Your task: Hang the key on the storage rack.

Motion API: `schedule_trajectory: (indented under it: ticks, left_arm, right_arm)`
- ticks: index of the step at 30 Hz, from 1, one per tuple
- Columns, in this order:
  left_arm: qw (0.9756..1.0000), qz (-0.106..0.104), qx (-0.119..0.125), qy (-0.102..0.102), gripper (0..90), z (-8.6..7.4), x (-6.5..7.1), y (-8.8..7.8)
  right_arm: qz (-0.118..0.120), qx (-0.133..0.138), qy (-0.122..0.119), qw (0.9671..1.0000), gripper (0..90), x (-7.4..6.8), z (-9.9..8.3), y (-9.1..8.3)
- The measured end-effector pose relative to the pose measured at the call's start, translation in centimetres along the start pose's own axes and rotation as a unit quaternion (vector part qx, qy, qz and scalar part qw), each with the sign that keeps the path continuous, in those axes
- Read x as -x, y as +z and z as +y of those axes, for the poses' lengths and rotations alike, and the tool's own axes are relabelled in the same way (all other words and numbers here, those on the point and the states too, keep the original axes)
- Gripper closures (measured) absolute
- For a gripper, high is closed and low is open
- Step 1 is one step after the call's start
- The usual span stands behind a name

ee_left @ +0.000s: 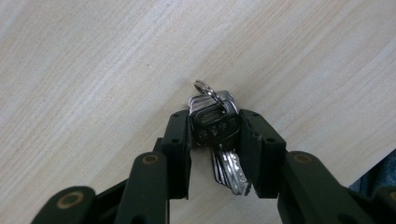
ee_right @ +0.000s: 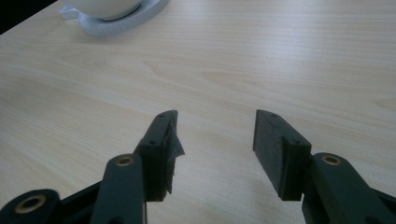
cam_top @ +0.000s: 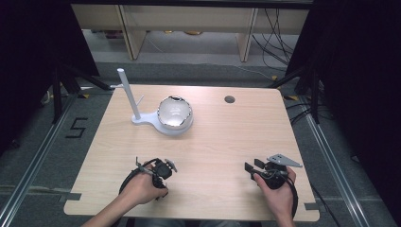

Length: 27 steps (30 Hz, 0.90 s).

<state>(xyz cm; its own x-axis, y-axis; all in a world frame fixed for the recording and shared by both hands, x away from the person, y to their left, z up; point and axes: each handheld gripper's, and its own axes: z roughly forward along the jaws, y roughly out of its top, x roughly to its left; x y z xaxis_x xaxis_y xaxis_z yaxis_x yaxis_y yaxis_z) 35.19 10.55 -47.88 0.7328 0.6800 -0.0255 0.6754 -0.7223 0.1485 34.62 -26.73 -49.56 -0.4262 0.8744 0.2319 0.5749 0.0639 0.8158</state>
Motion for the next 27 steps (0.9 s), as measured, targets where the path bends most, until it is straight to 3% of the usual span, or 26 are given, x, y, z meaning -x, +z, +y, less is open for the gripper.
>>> schedule_trajectory:
  ticks: [2,5,6,8,9,10,13,18,19,23,27]
  left_arm:
    - [0.9999,-0.001,0.011,-0.004,65.4,-0.1,0.0,0.1]
    - [0.9999,-0.005,0.009,-0.001,65.4,-0.2,-0.1,0.1]
    - [1.0,-0.007,-0.001,-0.002,65.4,-0.2,-0.2,-0.1]
    - [0.9998,-0.013,0.006,-0.012,61.1,-0.3,-0.3,0.1]
    - [0.9993,-0.024,0.006,-0.028,61.1,-0.4,-0.3,0.0]
    - [0.999,-0.028,0.009,-0.034,56.1,-0.4,-0.3,0.1]
    - [0.9987,-0.031,0.007,-0.039,54.2,-0.8,-0.4,-0.1]
    - [0.9992,-0.025,-0.015,-0.029,55.0,-1.0,-0.1,-0.1]
    - [0.9997,-0.019,-0.013,-0.013,58.4,-1.0,-0.2,-0.1]
    - [0.9998,-0.011,-0.013,-0.006,64.2,-0.8,-0.1,0.0]
    - [0.9997,-0.002,-0.025,0.005,69.3,-0.6,-0.1,-0.1]
  right_arm:
    - [-0.002,0.0,0.0,1.0,50.5,0.0,0.0,0.0]
    - [-0.002,-0.001,0.0,1.0,50.4,0.0,0.0,0.1]
    - [-0.002,-0.002,0.001,1.0,50.5,0.0,0.0,0.1]
    - [-0.003,-0.002,0.0,1.0,50.5,0.0,0.0,0.1]
    - [-0.003,-0.002,0.0,1.0,50.5,0.0,0.0,0.1]
    - [-0.005,-0.002,-0.002,1.0,50.4,0.1,0.0,0.0]
    - [-0.005,-0.002,-0.001,1.0,50.5,0.1,0.0,0.0]
    - [-0.006,-0.005,0.001,1.0,50.5,0.0,0.0,0.2]
    - [-0.004,-0.015,0.018,0.9997,50.5,-0.5,0.0,0.0]
    - [-0.002,-0.01,0.011,0.9999,50.4,-0.4,-0.1,0.2]
    - [0.001,-0.012,0.019,0.9997,50.4,-0.4,-0.1,0.2]
